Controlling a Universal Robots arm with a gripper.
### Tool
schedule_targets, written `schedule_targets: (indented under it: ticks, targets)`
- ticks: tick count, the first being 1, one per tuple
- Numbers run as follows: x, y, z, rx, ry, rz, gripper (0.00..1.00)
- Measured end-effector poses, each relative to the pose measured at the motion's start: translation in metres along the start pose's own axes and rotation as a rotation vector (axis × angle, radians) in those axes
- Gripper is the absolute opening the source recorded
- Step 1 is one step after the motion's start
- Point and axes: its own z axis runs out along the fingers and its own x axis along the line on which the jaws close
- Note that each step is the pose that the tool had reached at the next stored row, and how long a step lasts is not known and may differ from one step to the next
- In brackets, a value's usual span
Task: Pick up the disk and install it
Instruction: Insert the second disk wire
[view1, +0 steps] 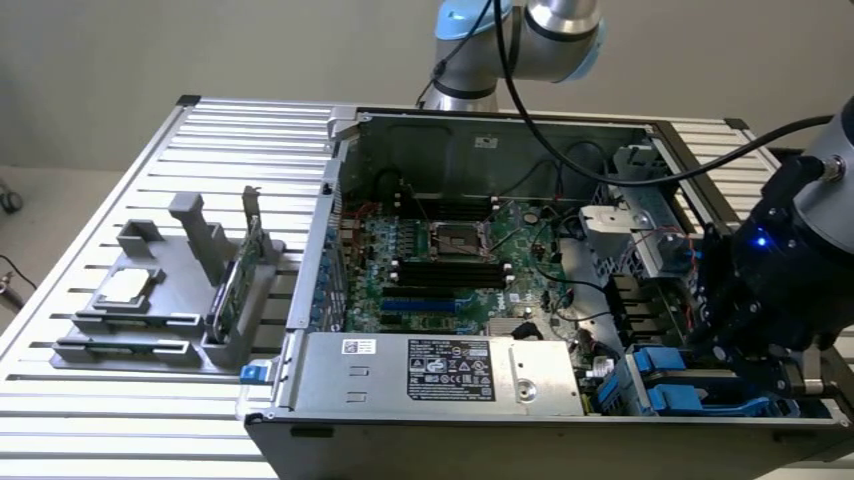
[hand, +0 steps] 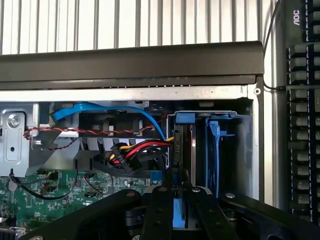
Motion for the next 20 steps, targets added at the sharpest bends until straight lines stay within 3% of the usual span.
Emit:
schedule_targets:
  ticks: [7, 20]
  targets:
    - [-0.0001, 0.0025, 0.0003, -0.0001, 0.0014, -0.001, 0.16]
    - [-0.0035, 0.0037, 0.0004, 0.0007, 0.0116, -0.005, 0.16]
